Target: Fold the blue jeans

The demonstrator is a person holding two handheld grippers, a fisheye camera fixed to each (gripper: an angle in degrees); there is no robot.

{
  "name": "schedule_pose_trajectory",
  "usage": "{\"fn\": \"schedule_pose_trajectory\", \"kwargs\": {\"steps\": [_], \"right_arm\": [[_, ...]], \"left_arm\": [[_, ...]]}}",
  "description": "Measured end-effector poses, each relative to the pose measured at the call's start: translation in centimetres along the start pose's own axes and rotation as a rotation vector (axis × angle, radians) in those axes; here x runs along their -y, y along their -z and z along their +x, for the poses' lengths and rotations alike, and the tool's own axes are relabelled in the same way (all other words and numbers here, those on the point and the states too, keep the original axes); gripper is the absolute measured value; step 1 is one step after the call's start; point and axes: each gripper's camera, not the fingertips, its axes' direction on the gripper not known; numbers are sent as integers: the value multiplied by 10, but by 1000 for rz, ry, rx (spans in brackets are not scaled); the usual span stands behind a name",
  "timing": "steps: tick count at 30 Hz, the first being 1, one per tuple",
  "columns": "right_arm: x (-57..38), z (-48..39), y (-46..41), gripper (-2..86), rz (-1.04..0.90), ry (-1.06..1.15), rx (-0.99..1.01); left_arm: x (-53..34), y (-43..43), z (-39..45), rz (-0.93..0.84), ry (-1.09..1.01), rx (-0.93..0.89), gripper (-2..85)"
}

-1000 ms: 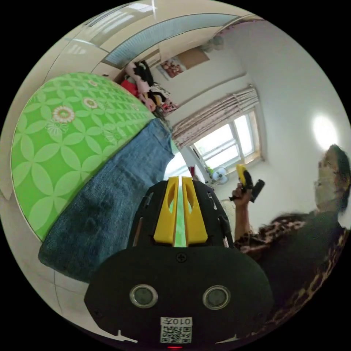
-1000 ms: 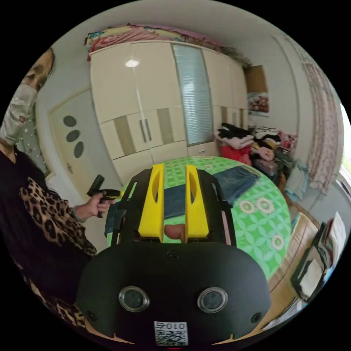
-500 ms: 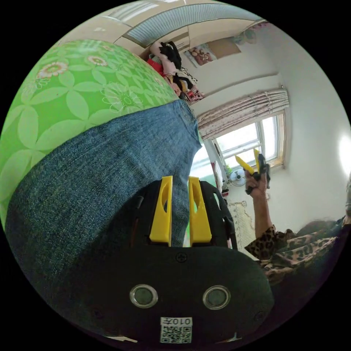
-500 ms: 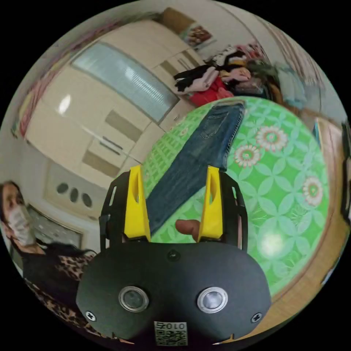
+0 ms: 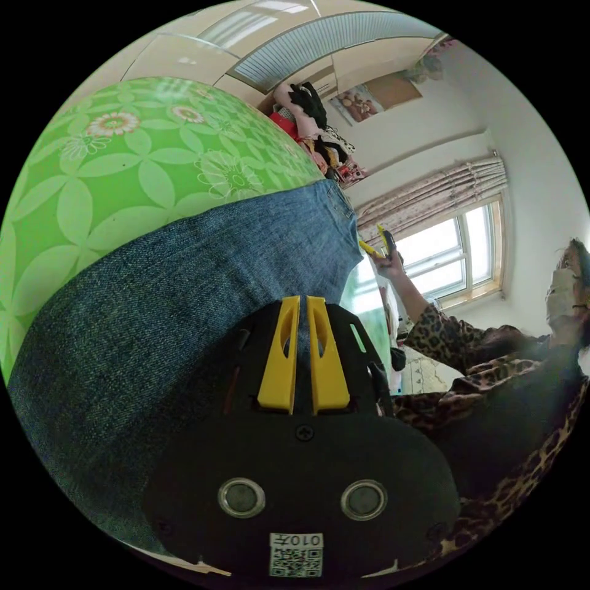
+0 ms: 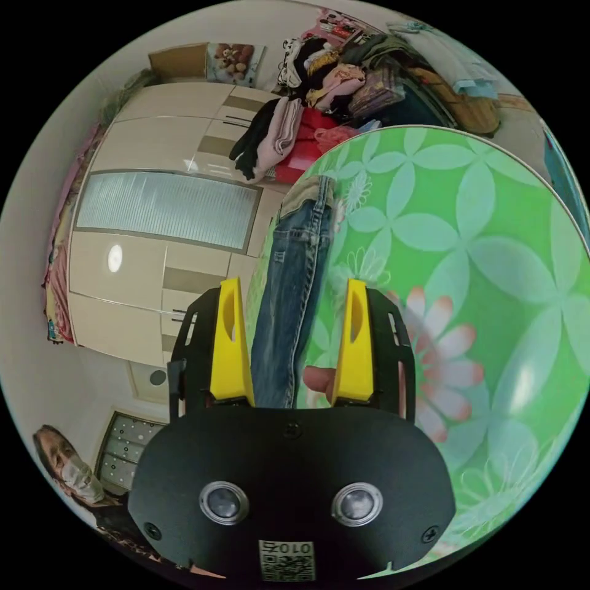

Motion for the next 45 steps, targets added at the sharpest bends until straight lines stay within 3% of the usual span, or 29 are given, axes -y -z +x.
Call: {"fn": "schedule_pose_trajectory", "kwargs": {"steps": [16, 20, 24, 28, 35, 40, 43, 45], "right_arm": [[119, -14, -74, 162, -45, 71, -98], [129, -22, -94, 115, -92, 62, -166], [115, -41, -92, 84, -3, 59, 26], [96, -99, -103, 74, -24, 202, 34], [-10, -263, -157, 68, -164, 638, -1], [-149, -344, -212, 66, -279, 955, -22], [-249, -368, -278, 66, -400, 1138, -148], [-324, -367, -355, 67, -594, 1267, -341]], "left_arm": [[-27, 8, -1, 1, 4, -3, 2], [-35, 14, -3, 9, 14, 1, 1], [-45, 22, -3, 10, 9, 6, 1], [-55, 34, -10, 14, 18, -31, 6], [-80, 65, -21, 101, 25, -104, 13], [-121, 112, -45, 350, 87, -229, 12], [-151, 137, -62, 503, 140, -309, 10], [-168, 150, -72, 573, 165, -358, 9]]}}
